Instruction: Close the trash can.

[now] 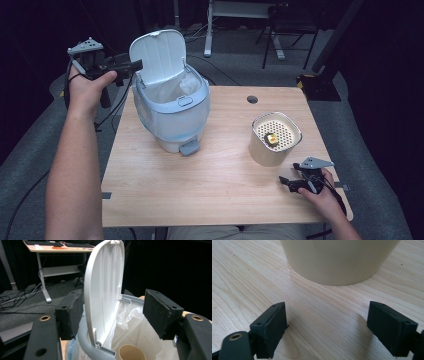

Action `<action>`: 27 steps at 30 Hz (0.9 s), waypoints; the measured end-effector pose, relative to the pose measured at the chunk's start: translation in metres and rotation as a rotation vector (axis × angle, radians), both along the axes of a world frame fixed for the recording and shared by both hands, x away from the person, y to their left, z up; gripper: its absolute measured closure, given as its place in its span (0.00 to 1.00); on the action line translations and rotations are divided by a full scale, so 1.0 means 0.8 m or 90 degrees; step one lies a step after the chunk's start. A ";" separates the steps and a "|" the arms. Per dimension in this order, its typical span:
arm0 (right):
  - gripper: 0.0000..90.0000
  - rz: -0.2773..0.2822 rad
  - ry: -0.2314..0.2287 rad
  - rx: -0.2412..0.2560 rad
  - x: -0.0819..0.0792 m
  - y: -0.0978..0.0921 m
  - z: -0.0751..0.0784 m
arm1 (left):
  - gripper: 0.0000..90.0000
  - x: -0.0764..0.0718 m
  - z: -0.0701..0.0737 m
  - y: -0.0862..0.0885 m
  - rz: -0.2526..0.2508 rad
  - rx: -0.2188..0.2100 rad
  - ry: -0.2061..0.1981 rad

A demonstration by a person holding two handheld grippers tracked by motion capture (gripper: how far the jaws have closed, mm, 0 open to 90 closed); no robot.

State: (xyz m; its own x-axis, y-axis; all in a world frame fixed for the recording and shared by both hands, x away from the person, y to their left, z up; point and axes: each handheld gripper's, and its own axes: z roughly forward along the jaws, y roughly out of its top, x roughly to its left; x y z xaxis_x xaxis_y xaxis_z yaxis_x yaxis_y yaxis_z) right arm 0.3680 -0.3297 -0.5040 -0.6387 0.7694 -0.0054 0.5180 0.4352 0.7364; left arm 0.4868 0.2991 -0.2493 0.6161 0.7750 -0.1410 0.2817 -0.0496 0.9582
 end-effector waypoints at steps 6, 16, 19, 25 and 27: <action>0.18 0.005 0.001 0.000 -0.001 0.001 0.000 | 0.41 0.007 -0.004 0.000 -0.004 -0.024 -0.011; 0.18 0.011 0.000 0.000 -0.002 0.001 0.000 | 0.44 -0.006 -0.001 0.000 -0.068 -0.020 -0.008; 0.18 0.012 0.001 0.000 -0.002 0.001 0.000 | 0.39 -0.012 -0.001 -0.006 -0.097 -0.017 -0.001; 0.18 0.013 0.001 0.000 -0.003 0.001 0.000 | 0.40 -0.023 -0.001 -0.032 -0.163 0.001 -0.004; 0.18 0.013 0.001 0.001 -0.003 0.001 0.000 | 0.40 -0.025 -0.001 -0.040 -0.176 0.004 0.000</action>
State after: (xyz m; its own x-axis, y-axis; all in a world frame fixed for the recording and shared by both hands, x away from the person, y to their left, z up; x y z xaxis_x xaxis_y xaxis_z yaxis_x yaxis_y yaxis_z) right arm 0.3657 -0.3287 -0.5040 -0.6548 0.7558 -0.0037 0.5097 0.4452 0.7362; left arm 0.4666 0.2671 -0.2498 0.8044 0.5784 -0.1358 0.2559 -0.1310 0.9578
